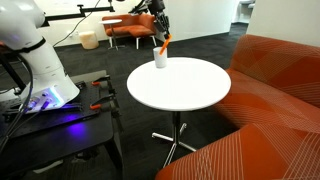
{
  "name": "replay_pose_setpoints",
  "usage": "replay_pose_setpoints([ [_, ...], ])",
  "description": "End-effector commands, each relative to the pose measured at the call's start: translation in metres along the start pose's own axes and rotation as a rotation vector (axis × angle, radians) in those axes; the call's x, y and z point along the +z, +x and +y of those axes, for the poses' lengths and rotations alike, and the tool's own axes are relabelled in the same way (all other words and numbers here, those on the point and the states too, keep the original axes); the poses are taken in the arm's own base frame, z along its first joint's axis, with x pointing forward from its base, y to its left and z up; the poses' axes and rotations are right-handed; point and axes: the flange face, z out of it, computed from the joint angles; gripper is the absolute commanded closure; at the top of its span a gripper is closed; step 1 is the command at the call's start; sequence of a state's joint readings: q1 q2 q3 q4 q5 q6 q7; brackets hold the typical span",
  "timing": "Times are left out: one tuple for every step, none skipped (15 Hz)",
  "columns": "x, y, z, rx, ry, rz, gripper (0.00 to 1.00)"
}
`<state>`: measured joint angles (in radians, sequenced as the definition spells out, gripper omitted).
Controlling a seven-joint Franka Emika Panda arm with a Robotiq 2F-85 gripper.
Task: Remove the marker from the cup and put it on the table
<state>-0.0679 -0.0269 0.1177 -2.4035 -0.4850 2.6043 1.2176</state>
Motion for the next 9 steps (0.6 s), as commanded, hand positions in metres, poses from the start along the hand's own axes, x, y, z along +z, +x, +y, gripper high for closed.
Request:
replay_pose_setpoints([
  [0.010,0.015,-0.006,-0.014,-0.025,-0.071,0.95],
  [0.014,0.018,-0.007,-0.014,-0.032,-0.088,0.95],
  [0.018,0.019,-0.008,-0.016,-0.035,-0.111,0.95],
  [0.023,0.021,-0.009,-0.018,-0.042,-0.130,0.95],
  [0.027,0.022,-0.011,-0.023,-0.042,-0.152,0.95],
  [0.032,0.022,-0.013,-0.024,-0.050,-0.172,0.95],
  [0.037,0.023,-0.015,-0.028,-0.051,-0.190,0.95],
  [0.042,0.023,-0.016,-0.029,-0.054,-0.210,0.95],
  [0.047,0.022,-0.018,-0.032,-0.056,-0.231,0.95],
])
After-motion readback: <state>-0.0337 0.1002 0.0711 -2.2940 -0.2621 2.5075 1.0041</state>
